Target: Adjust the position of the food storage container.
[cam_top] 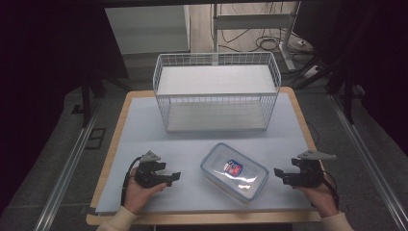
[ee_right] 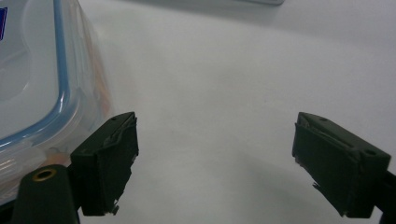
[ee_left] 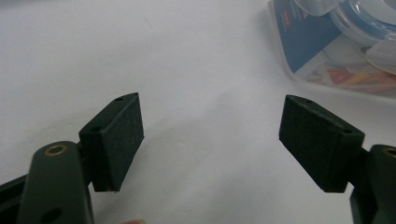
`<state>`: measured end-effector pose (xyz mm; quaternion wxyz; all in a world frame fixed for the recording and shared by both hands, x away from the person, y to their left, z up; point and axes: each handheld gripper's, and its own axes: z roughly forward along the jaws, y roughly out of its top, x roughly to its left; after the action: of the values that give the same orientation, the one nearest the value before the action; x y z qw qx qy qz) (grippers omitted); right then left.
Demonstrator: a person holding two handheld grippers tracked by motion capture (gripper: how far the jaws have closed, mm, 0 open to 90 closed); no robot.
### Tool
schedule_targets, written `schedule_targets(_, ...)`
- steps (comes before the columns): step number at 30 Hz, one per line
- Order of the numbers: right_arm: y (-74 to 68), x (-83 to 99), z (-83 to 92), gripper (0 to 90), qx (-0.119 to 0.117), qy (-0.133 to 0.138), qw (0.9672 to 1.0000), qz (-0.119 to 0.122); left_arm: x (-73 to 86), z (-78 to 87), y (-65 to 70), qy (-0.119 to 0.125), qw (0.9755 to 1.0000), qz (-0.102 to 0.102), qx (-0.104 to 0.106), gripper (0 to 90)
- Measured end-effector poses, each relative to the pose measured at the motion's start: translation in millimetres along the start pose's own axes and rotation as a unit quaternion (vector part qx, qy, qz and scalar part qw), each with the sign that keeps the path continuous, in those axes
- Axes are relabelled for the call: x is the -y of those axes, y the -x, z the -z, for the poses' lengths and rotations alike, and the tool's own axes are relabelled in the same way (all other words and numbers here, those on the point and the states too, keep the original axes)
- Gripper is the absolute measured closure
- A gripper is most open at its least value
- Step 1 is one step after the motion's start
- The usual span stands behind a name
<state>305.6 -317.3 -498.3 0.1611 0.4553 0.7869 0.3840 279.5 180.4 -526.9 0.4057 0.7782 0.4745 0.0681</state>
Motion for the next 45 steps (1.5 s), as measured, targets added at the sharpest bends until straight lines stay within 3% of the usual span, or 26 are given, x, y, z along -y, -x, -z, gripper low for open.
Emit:
schedule_targets(7,0.2,-0.2,0.5,17.7,0.0,0.001,1.0,0.008,1.2,5.8,-1.8,0.009,0.9999,0.005,-0.009,21.3)
schedule_targets(12,-4.7,-4.8,2.1,19.6,0.002,-0.008,0.9997,0.021,2.1,6.9,-1.5,0.006,0.9998,-0.004,-0.016,20.7)
schedule_targets(15,-7.8,-5.3,5.9,20.7,0.004,-0.009,0.9998,0.019,2.2,11.2,0.3,0.018,0.9997,0.006,-0.013,20.7)
schedule_targets(26,-13.3,-13.6,19.6,31.5,-0.027,0.005,0.9995,0.017,-0.3,11.6,1.4,0.02,0.9997,0.006,-0.013,20.7)
schedule_targets(38,-44.5,-29.3,38.6,60.0,-0.064,0.034,0.9959,0.054,0.3,11.5,2.2,0.019,0.9997,0.003,-0.013,20.6)
schedule_targets(39,-52.9,-30.8,39.3,67.8,-0.08,0.034,0.9942,0.063,0.4,11.4,2.8,0.02,0.9997,0.003,-0.013,20.7)
schedule_targets(45,-80.9,-31.5,34.1,85.9,-0.141,0.021,0.986,0.087,0.3,10.8,4.0,0.019,0.9997,0.003,-0.013,20.7)
